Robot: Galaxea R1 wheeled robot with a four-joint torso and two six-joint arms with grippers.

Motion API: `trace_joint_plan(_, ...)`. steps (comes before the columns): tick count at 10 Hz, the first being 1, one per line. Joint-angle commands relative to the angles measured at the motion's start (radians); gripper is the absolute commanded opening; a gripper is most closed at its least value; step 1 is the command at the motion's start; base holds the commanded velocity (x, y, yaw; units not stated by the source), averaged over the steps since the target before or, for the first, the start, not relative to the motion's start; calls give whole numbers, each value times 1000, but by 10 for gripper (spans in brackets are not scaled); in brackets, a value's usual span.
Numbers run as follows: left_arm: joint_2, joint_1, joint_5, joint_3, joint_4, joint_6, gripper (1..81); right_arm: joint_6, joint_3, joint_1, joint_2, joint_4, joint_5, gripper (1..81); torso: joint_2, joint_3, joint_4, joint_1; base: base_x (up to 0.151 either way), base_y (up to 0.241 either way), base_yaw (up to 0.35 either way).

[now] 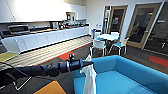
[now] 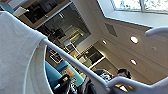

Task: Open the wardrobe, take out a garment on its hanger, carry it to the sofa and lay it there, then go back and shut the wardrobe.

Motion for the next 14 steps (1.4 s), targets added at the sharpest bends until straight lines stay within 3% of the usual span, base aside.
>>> trace_joint_plan(1, -5, -162, -54, 26, 25, 5, 10, -3, 2, 35, 7, -4, -43, 811, 0, 0, 0, 0, 0, 0, -311)
trace_joint_plan(14, -26, -158, -52, 29, 23, 5, 10, -3, 2, 32, 9, -4, -43, 811, 0, 0, 0, -1, 0, 0, -311)
